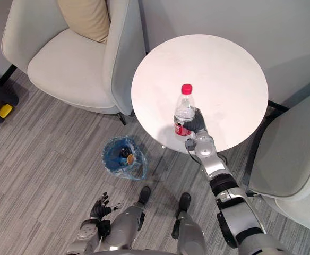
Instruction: Gather rubbish on tea table into small bin, then transfer packed bag to large trash can.
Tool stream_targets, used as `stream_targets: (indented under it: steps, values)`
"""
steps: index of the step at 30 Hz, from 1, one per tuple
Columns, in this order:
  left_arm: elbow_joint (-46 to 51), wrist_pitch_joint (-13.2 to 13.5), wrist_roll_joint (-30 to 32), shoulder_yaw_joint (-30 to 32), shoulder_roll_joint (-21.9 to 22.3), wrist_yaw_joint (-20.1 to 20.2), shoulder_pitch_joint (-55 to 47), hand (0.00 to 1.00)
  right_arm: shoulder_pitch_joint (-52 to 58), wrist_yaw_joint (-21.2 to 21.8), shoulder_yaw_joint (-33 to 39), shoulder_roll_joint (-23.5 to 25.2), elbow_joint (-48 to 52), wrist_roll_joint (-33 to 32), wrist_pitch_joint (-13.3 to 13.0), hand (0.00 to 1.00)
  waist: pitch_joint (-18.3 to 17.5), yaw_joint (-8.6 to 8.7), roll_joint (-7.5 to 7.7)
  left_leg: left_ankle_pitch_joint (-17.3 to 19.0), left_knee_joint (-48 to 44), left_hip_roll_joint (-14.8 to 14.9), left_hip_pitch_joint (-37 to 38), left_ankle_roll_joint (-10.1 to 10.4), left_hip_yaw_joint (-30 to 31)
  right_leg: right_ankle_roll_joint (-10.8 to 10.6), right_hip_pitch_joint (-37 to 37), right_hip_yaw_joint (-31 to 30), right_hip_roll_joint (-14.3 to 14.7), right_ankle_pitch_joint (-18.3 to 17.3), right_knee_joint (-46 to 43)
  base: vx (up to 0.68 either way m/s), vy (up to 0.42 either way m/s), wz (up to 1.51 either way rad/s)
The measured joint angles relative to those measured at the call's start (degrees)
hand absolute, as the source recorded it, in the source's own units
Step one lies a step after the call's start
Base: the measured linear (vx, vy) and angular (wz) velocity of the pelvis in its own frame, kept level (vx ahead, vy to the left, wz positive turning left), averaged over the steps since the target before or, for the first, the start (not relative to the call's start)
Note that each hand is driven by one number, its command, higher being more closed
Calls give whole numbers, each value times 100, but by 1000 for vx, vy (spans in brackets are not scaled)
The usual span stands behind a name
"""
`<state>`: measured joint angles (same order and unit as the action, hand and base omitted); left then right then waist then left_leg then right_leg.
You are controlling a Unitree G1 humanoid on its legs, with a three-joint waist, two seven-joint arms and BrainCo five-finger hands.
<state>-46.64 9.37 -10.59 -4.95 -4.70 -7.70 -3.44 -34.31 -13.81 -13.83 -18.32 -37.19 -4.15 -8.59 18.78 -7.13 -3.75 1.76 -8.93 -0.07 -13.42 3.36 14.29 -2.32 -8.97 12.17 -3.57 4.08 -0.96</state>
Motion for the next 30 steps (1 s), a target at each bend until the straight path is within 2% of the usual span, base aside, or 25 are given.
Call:
stream_targets:
  steps: [2, 7, 12, 15, 19, 20, 25, 26, 30]
  values:
    - [0, -2, 1, -1, 0, 0, -1, 0, 61, -1, 8, 0, 121, -2, 0, 100, 0, 0, 0, 0, 0, 2, 7, 0, -4, 0, 3, -4, 1, 0, -3, 0, 0, 0]
    - [-2, -11, 5, -13, 7, 3, -4, 0, 801, 8, 46, 5, 1360, 90, -14, 100, -3, 14, 6, 1, 51, 15, 209, 0, -55, -5, 163, -59, 1, -4, 0, 2, -2, -4]
    - [-7, -27, 38, -118, 1, 8, -9, 0, 1648, 62, 47, 25, 2520, 663, -134, 100, -24, 94, 44, 1, 121, 32, 376, -1, -147, -11, 247, -173, 4, -5, 1, -15, -2, -11]
    - [-19, -48, 130, -121, -78, 17, -62, 0, 2264, 168, 50, 226, 3037, 880, -157, 100, -176, 182, 227, 1, 258, 89, 524, -1, -227, -18, 289, -282, 37, -10, 13, 19, -21, -16]
    - [-106, -87, 175, -175, -128, 28, -54, 0, 2874, 202, 52, 386, 3559, 952, -211, 100, -393, 323, 367, 1, 300, 100, 622, -1, -285, -18, 398, -299, 48, -9, 105, 22, -12, -5]
    - [-140, -141, 176, -223, -121, 31, -57, 0, 3107, 253, 60, 441, 3716, 962, -237, 100, -527, 341, 364, 1, 311, 102, 654, -1, -321, -19, 433, -310, 47, -9, 131, 47, -7, -4]
    - [-149, -156, 230, -241, -111, 67, -100, 0, 3554, 344, 49, 613, 3906, 1185, -239, 100, -689, 345, 332, 1, 429, 117, 920, -1, -335, -19, 683, -318, 58, -9, 238, 11, -2, -1]
    - [-344, -159, 229, -324, -120, 125, -184, 0, 3946, 410, -9, 687, 4101, 1401, -240, 100, -834, 361, 285, 1, 490, 118, 1007, -1, -328, -19, 792, -308, 60, -8, 319, 0, 0, 0]
    - [-352, -160, 230, -362, -123, 128, -245, 0, 4079, 411, -32, 704, 4105, 1540, -242, 100, -938, 448, 237, 1, 492, 117, 1018, -1, -296, -20, 827, -271, 60, -8, 329, -1, -3, 4]
